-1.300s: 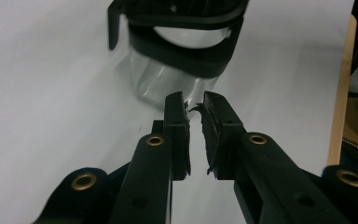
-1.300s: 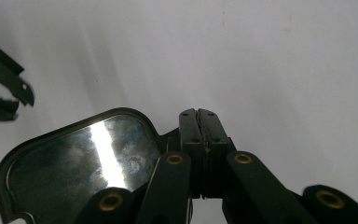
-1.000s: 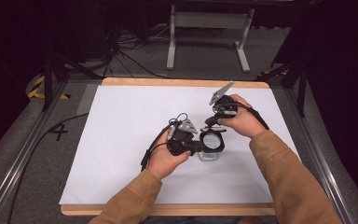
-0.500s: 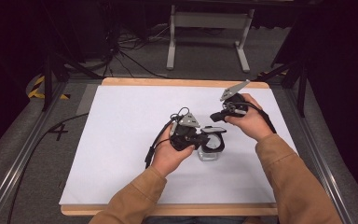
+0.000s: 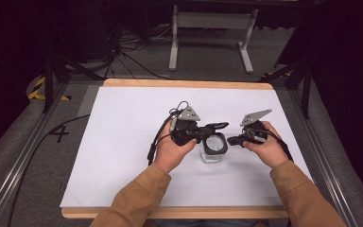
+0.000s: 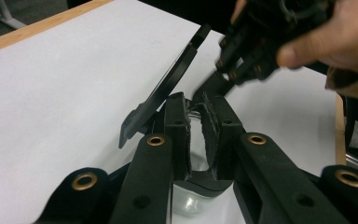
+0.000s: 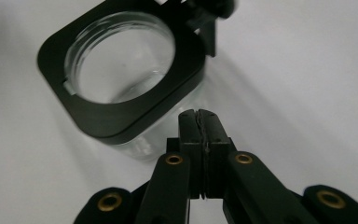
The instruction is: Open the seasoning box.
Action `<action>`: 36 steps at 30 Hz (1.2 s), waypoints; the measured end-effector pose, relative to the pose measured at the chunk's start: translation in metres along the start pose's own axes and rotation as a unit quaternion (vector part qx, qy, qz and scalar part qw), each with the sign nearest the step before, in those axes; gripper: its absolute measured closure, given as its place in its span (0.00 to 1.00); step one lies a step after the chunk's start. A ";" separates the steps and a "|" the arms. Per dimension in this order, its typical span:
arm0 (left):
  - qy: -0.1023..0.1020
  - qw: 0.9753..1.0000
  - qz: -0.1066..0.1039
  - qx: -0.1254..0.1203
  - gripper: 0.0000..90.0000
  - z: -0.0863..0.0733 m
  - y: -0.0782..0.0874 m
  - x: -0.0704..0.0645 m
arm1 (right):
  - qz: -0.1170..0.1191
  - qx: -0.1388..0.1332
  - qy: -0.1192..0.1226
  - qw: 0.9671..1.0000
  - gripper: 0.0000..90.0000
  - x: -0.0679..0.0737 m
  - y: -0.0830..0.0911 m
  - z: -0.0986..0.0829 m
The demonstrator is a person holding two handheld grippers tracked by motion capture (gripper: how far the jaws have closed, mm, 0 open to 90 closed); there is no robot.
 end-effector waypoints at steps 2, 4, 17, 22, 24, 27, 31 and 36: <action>0.005 1.000 -0.007 -0.009 0.88 0.001 0.000 0.001 | 0.003 -0.002 0.003 1.000 1.00 0.007 -0.004 -0.004; 0.010 1.000 -0.008 -0.014 0.88 0.003 -0.001 0.003 | -0.004 0.001 0.007 1.000 1.00 0.011 -0.005 -0.006; 0.047 0.998 -0.008 -0.049 0.89 0.010 -0.009 0.017 | -0.006 0.000 0.002 1.000 1.00 0.022 -0.005 -0.016; 0.074 0.996 0.009 -0.052 0.91 0.009 -0.012 0.026 | -0.003 -0.003 -0.001 1.000 1.00 0.025 -0.001 -0.016; 0.085 0.995 0.014 -0.050 0.92 0.007 -0.013 0.028 | -0.004 -0.004 0.000 1.000 1.00 0.026 0.000 -0.017; 0.087 0.995 0.009 -0.048 0.91 0.006 -0.013 0.028 | -0.003 -0.006 0.002 1.000 1.00 0.026 0.000 -0.017; 0.082 0.996 -0.003 -0.043 0.89 0.006 -0.012 0.025 | 0.000 -0.008 0.003 1.000 1.00 0.028 0.000 -0.016; 0.077 0.996 -0.003 -0.034 0.87 0.003 -0.009 0.021 | 0.000 -0.004 0.004 1.000 1.00 0.030 0.000 -0.017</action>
Point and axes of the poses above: each handheld gripper's, and its own axes: y roughly backward along the jaws, z roughly out of its top, x roughly to its left, the point moved 5 cm from there along -y, roughly forward along the jaws, and after that the axes turned 1 degree about y, right-handed, at the moved point
